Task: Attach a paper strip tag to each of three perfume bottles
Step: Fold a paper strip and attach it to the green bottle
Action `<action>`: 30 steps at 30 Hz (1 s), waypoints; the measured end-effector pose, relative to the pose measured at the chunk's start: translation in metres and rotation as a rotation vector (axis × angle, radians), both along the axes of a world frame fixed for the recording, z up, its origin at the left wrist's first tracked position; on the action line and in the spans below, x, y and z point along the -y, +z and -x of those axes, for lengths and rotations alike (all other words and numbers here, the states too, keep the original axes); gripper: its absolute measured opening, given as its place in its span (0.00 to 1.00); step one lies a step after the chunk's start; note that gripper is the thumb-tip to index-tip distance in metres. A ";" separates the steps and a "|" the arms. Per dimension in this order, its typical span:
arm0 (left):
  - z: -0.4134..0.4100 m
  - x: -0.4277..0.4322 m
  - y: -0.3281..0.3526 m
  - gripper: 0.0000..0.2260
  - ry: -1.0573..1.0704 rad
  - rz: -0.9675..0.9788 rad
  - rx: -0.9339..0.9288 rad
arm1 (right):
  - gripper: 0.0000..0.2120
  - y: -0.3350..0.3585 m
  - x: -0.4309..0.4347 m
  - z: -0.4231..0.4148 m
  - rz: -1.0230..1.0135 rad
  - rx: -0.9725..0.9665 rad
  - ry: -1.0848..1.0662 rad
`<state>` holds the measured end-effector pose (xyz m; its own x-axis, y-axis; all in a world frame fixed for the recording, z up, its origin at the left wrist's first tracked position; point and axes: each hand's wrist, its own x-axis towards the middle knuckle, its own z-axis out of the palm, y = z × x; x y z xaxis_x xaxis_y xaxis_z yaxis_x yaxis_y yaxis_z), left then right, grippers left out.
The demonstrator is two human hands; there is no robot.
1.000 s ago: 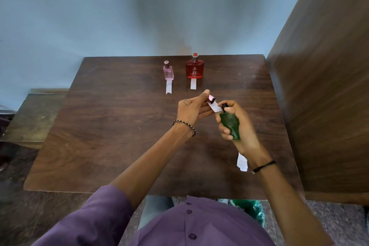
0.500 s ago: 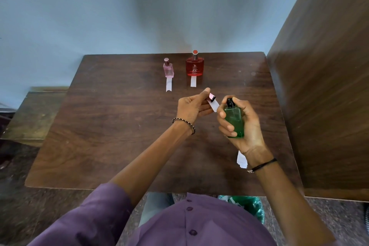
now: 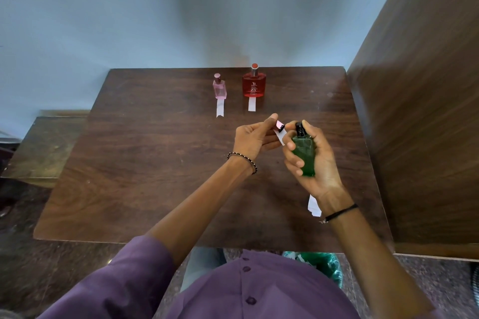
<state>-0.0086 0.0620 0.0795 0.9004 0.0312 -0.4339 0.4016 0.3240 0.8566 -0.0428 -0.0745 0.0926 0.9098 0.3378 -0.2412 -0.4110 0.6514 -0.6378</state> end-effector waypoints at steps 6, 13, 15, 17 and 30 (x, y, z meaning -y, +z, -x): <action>0.001 -0.001 0.001 0.16 -0.001 0.005 -0.003 | 0.17 0.001 -0.002 0.001 -0.039 0.016 0.037; 0.000 -0.003 0.004 0.13 0.008 -0.011 0.003 | 0.14 0.001 -0.005 -0.001 -0.060 0.051 0.052; -0.001 -0.003 0.004 0.13 0.010 -0.011 0.002 | 0.14 0.002 -0.006 -0.001 -0.059 0.064 0.050; -0.001 -0.003 0.005 0.12 0.009 -0.005 -0.002 | 0.14 0.003 -0.006 -0.002 -0.061 0.071 0.044; 0.000 -0.001 0.007 0.12 0.045 0.029 0.001 | 0.10 -0.002 -0.008 -0.006 0.361 0.125 -0.077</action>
<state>-0.0087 0.0634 0.0862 0.8987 0.0594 -0.4346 0.3853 0.3666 0.8468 -0.0372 -0.0666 0.0909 0.9590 0.1809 -0.2182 -0.2745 0.4014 -0.8738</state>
